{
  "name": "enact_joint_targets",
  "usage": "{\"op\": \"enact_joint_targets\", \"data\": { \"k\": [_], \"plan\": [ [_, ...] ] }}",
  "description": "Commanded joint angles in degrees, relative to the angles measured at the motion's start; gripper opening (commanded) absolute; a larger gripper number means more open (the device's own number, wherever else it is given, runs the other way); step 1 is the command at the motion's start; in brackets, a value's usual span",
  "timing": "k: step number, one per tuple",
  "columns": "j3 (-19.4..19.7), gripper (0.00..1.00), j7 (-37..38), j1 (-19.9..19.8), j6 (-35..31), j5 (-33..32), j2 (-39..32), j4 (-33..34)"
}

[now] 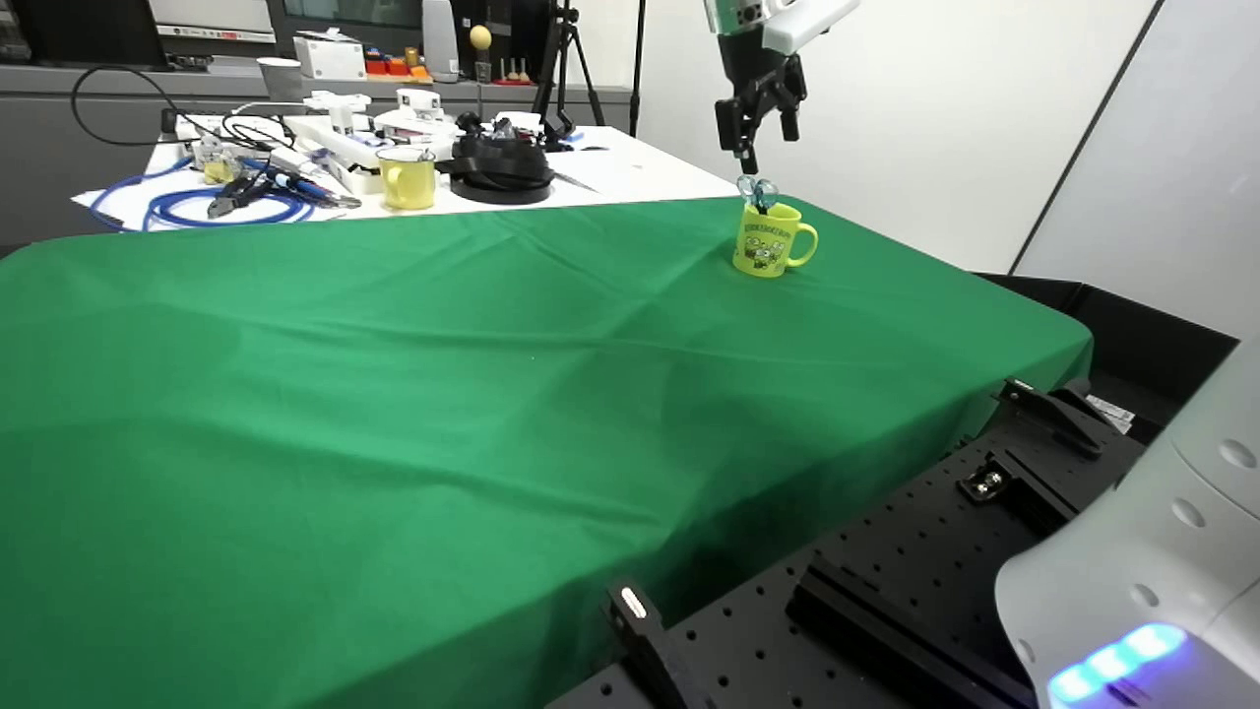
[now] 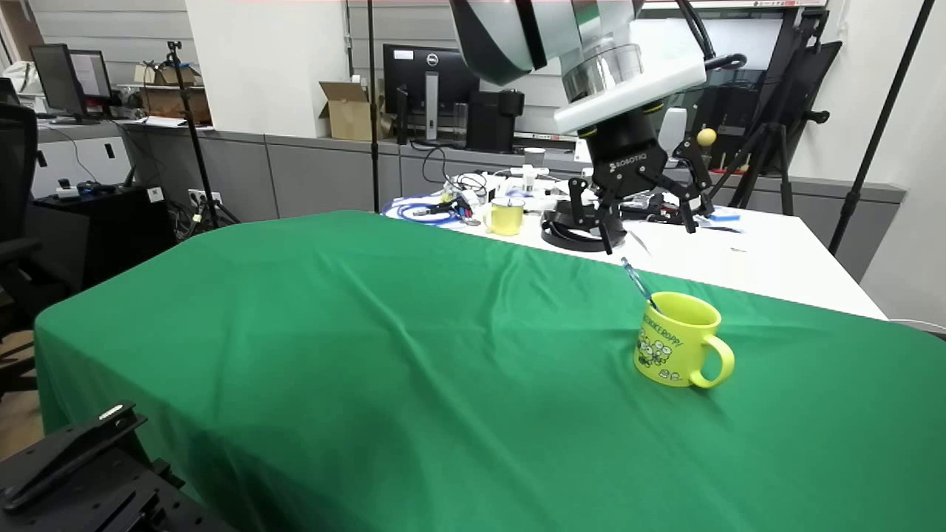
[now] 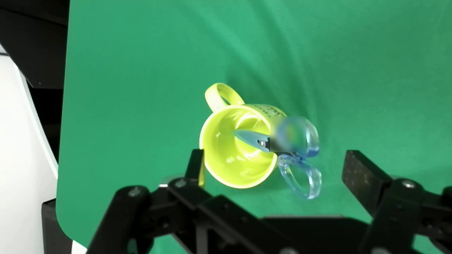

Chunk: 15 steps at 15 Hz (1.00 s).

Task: Remove the scissors from the mug.

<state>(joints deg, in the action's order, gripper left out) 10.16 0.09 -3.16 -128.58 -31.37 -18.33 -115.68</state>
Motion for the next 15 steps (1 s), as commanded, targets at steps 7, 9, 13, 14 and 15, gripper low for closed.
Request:
{"op": "enact_joint_targets", "data": {
  "k": [7,9,13,14,15],
  "plan": [
    [0.18,1.0,1.77,0.14,-5.14,-2.67,1.26,-3.39],
    [0.51,1.0,2.26,0.58,-5.78,-5.17,1.13,-3.92],
    [0.6,1.0,3.51,0.63,-6.55,-11.27,1.02,-4.88],
    [0.4,1.0,3.72,0.46,-6.56,-12.01,1.05,-5.15],
    [0.23,1.0,3.79,0.33,-6.53,-12.57,1.04,-5.39]
  ]
}}
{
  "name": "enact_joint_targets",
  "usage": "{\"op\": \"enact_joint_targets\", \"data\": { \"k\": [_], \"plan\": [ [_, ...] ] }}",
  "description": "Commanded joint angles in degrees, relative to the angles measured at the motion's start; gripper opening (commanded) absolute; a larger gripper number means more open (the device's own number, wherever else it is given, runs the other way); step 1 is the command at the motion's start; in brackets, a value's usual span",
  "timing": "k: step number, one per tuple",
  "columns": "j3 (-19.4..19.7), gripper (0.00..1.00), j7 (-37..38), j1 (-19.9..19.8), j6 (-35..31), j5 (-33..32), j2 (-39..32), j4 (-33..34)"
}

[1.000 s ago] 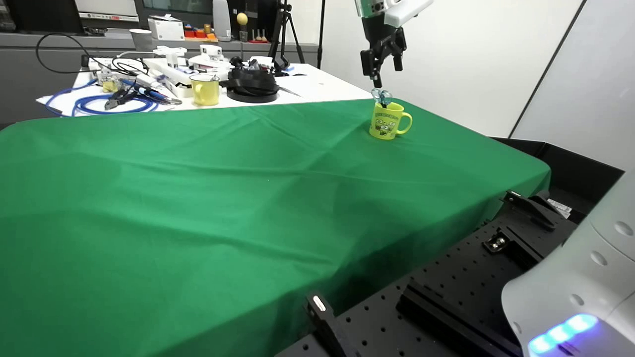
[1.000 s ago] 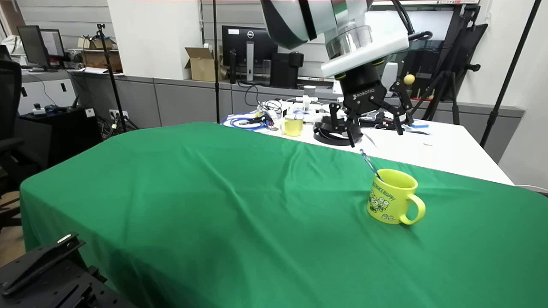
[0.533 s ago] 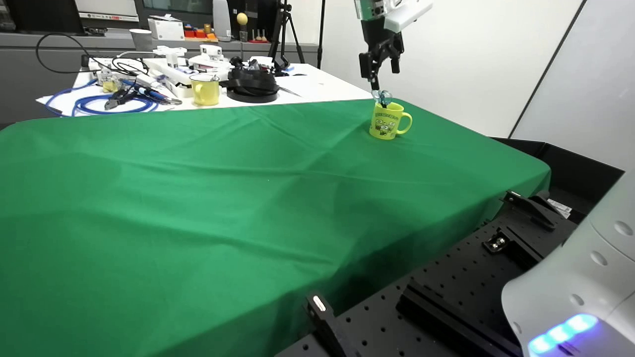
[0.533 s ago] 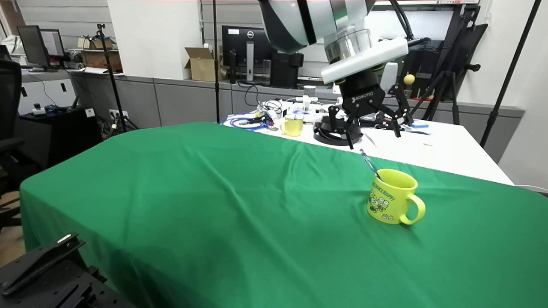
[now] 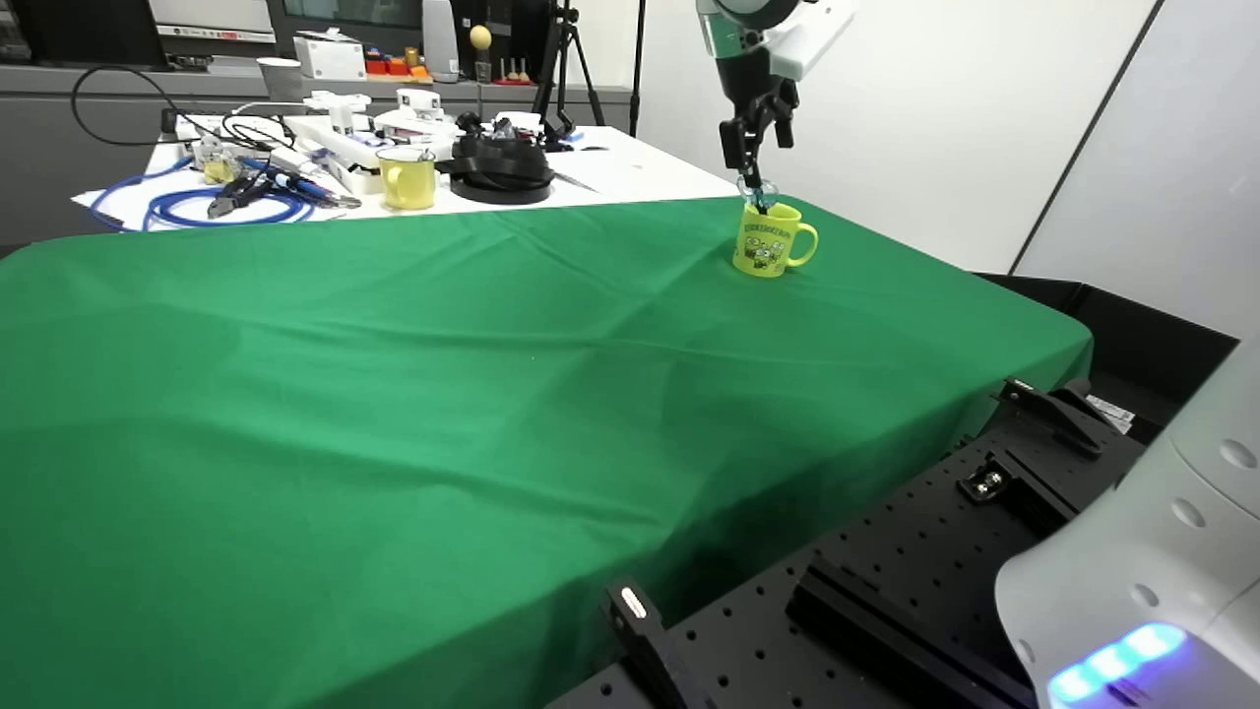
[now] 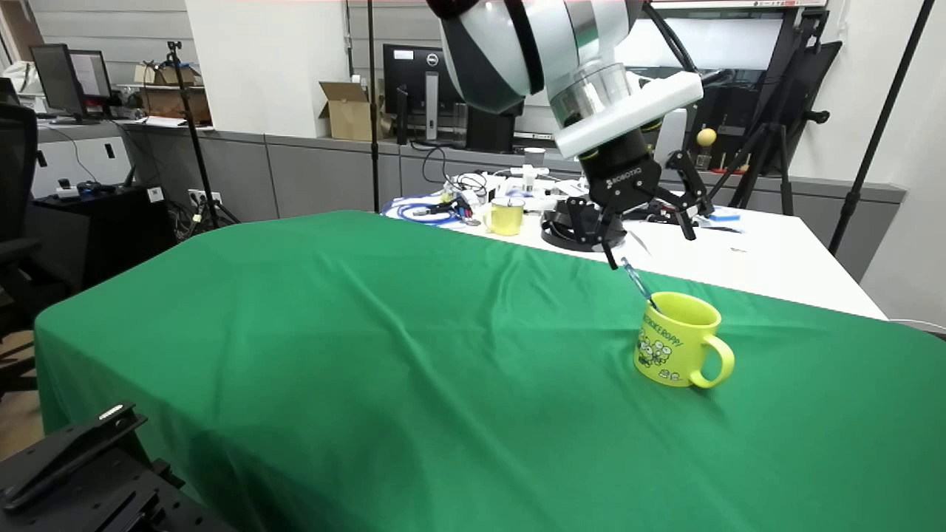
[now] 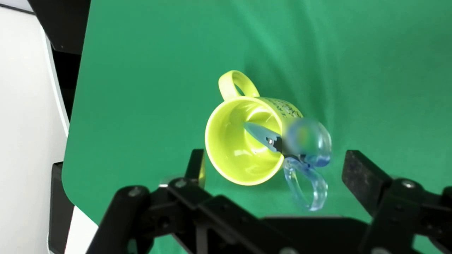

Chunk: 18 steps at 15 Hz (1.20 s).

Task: Remove the scissors from the mug.

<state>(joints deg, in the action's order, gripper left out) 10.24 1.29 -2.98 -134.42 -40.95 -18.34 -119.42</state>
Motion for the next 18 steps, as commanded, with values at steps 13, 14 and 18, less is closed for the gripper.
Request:
{"op": "enact_joint_targets", "data": {
  "k": [13,14,18],
  "plan": [
    [-0.5,0.23,2.28,-0.48,-1.6,-2.35,1.05,-3.0],
    [-0.51,0.17,2.19,-0.55,-1.54,-2.13,1.06,-2.94],
    [-0.45,0.0,1.75,-1.31,-1.33,0.01,1.66,-2.7]
  ]
}}
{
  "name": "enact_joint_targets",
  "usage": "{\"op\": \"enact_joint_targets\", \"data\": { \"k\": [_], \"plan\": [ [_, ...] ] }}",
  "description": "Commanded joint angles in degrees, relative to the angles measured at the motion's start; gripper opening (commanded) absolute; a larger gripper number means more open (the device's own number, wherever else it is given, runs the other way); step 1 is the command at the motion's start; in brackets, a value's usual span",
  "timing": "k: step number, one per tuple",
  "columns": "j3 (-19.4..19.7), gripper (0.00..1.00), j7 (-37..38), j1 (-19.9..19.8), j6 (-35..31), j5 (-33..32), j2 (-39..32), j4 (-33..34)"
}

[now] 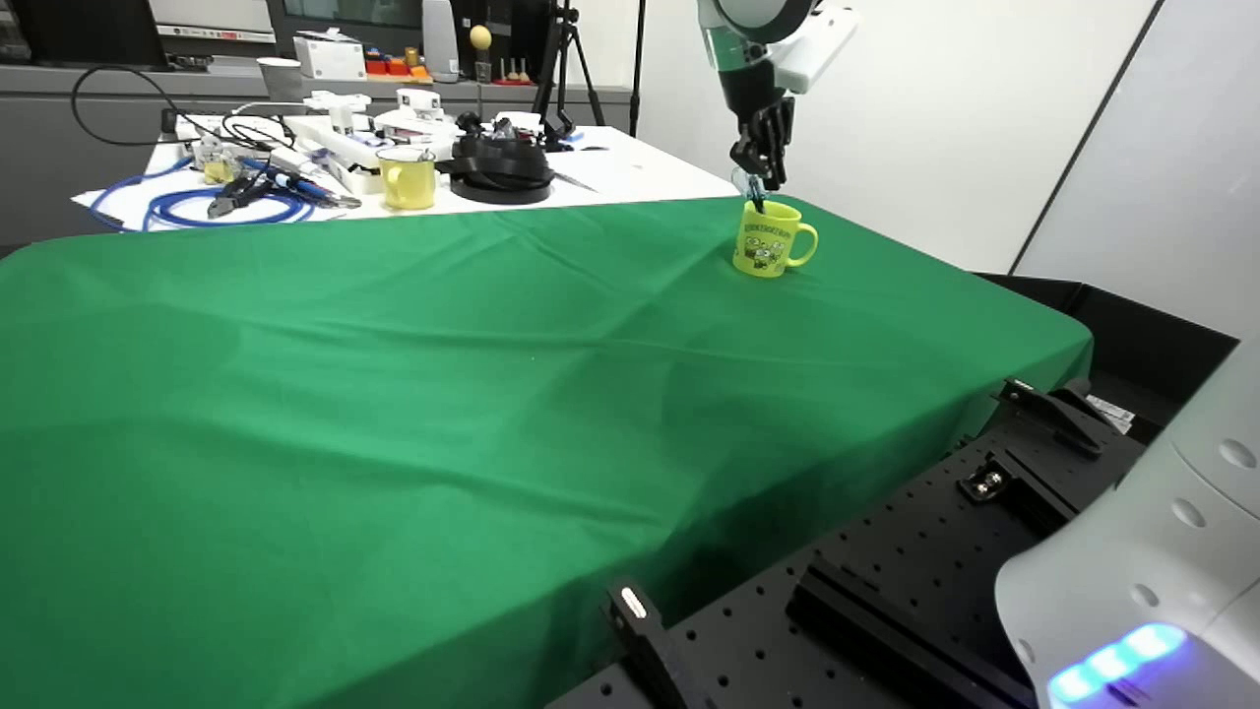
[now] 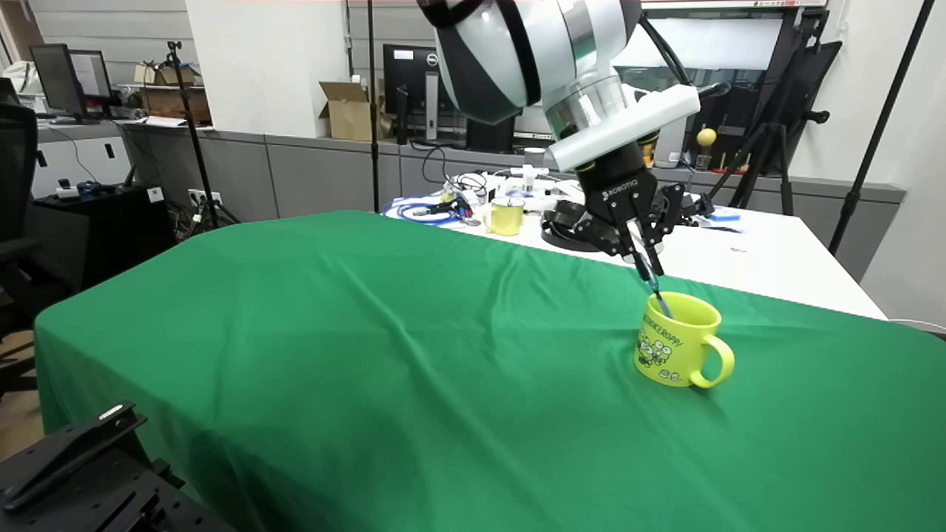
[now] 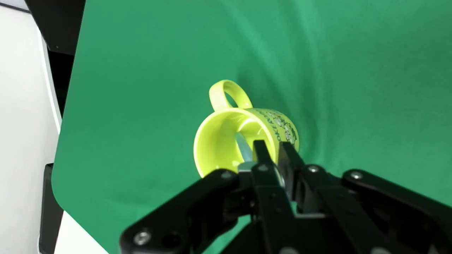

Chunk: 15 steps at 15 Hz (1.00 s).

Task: Remove the scissors from the mug.

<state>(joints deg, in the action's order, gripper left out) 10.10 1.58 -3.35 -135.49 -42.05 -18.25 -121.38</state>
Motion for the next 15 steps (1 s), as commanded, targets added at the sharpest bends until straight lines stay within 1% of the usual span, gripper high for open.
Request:
{"op": "enact_joint_targets", "data": {
  "k": [1,2,5,8,10,15],
  "plan": [
    [-0.22,0.0,1.33,-1.12,0.02,1.76,1.53,-0.34],
    [-0.17,0.02,1.26,-1.3,0.18,2.14,1.66,-0.11],
    [0.09,0.02,1.55,-1.65,0.74,3.88,1.94,0.7],
    [0.51,0.02,1.9,-1.79,1.28,4.63,2.25,2.86],
    [0.46,0.02,1.31,-2.14,3.13,6.81,2.86,5.75],
    [0.89,0.02,1.82,-2.32,6.44,9.72,4.07,11.78]
  ]
}}
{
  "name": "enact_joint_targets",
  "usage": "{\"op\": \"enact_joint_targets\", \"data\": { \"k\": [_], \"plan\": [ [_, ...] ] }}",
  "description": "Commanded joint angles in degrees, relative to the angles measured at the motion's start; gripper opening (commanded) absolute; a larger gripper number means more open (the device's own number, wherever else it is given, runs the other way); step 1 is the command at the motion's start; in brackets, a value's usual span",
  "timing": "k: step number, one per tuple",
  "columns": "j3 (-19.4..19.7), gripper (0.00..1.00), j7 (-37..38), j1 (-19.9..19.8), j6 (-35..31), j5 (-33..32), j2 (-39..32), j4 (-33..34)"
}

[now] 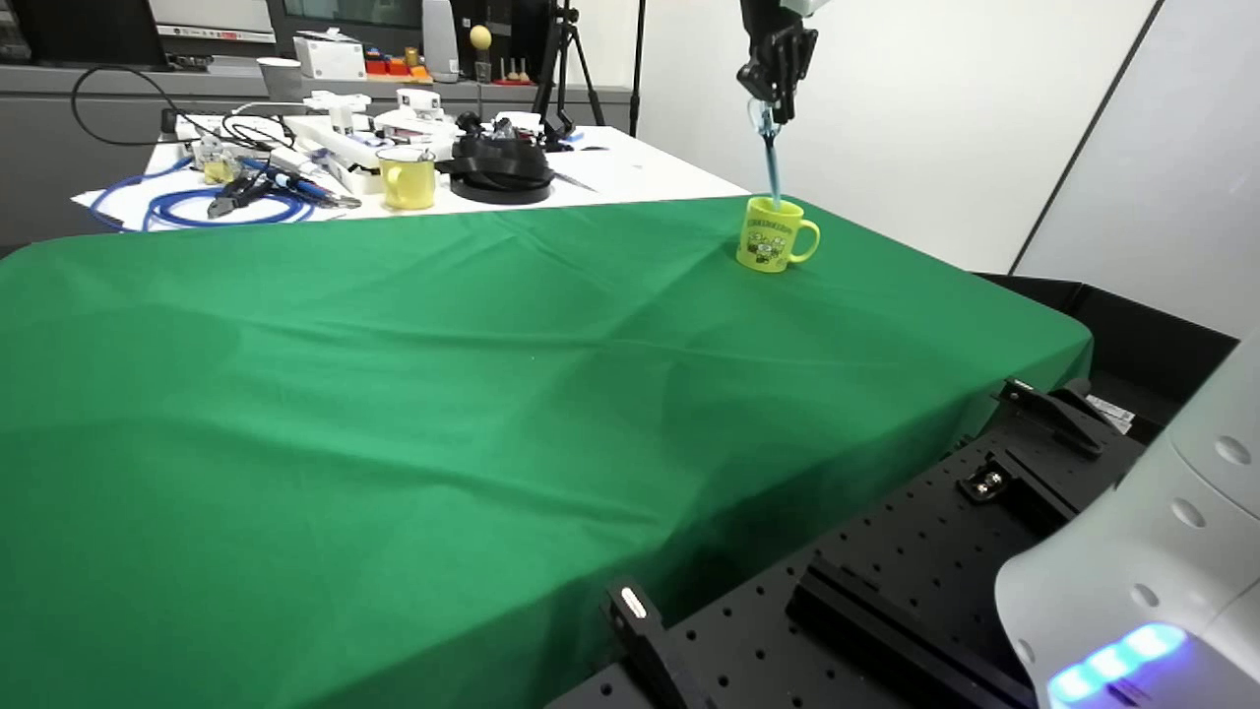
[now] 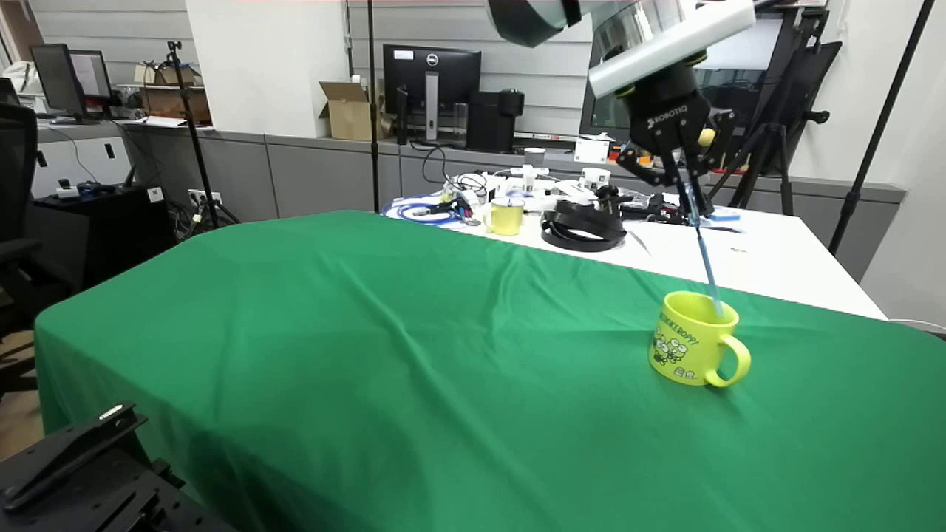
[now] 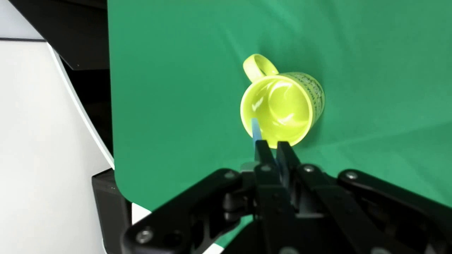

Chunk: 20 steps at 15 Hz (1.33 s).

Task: Remove the scissors from the mug.

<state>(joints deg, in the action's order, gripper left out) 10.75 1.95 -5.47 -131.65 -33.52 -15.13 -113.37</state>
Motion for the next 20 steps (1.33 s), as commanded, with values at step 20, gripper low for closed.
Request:
{"op": "enact_joint_targets", "data": {
  "k": [20],
  "plan": [
    [-6.54,0.02,-30.81,-9.32,28.52,62.05,-1.82,15.89]
  ]
}}
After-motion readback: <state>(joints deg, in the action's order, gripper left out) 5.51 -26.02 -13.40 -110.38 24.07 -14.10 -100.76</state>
